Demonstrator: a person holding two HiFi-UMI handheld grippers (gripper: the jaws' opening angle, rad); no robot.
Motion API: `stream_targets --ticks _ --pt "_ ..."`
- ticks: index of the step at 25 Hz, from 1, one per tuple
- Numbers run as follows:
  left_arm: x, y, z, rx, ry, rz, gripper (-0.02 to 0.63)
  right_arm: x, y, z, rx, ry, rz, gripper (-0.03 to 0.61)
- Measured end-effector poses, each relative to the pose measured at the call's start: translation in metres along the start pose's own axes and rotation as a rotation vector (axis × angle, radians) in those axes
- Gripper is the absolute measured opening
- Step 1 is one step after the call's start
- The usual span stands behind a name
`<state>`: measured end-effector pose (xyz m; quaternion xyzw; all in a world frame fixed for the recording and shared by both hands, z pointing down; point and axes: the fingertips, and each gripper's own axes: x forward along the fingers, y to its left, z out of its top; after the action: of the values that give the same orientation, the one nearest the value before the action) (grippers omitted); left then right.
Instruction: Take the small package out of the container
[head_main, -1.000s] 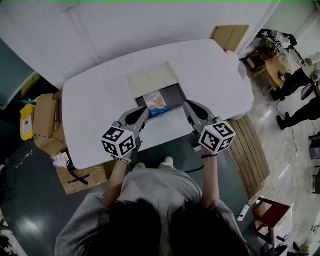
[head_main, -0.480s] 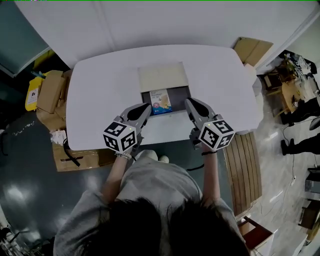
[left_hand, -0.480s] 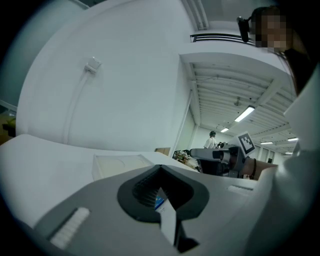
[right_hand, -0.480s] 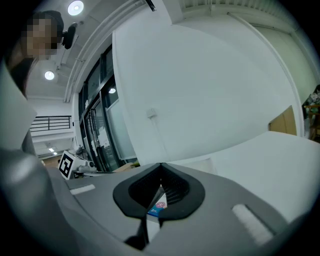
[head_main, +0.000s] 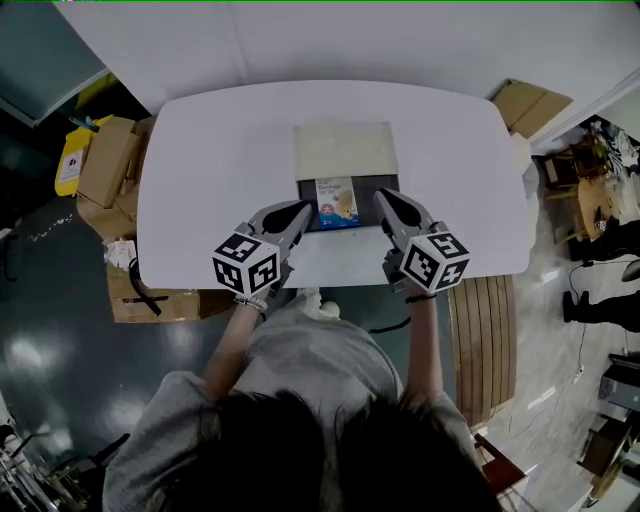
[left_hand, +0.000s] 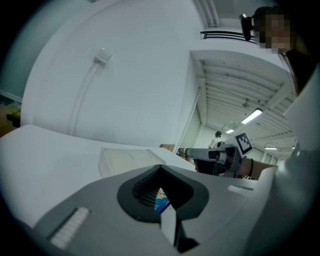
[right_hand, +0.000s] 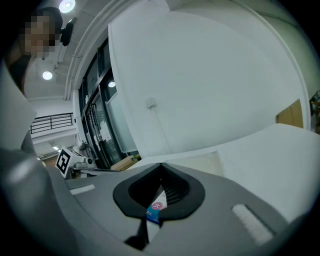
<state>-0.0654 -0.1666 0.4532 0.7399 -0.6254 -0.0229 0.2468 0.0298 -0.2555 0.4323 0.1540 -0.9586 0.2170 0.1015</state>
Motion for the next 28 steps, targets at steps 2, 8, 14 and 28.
stream_targets --ticks 2,8,14,28 --pt "0.006 0.004 -0.003 -0.016 0.013 -0.008 -0.005 0.008 -0.006 -0.005 0.001 0.037 -0.006 0.012" --pt "0.018 0.015 -0.013 -0.05 0.053 -0.04 -0.005 0.03 -0.017 -0.016 0.031 0.124 0.002 0.012" --pt "0.027 0.024 -0.022 -0.065 0.09 -0.075 -0.004 0.048 -0.031 -0.039 0.057 0.249 0.013 0.012" --pt "0.037 0.034 -0.038 -0.136 0.099 -0.013 -0.005 0.062 -0.04 -0.065 0.175 0.463 0.113 0.014"
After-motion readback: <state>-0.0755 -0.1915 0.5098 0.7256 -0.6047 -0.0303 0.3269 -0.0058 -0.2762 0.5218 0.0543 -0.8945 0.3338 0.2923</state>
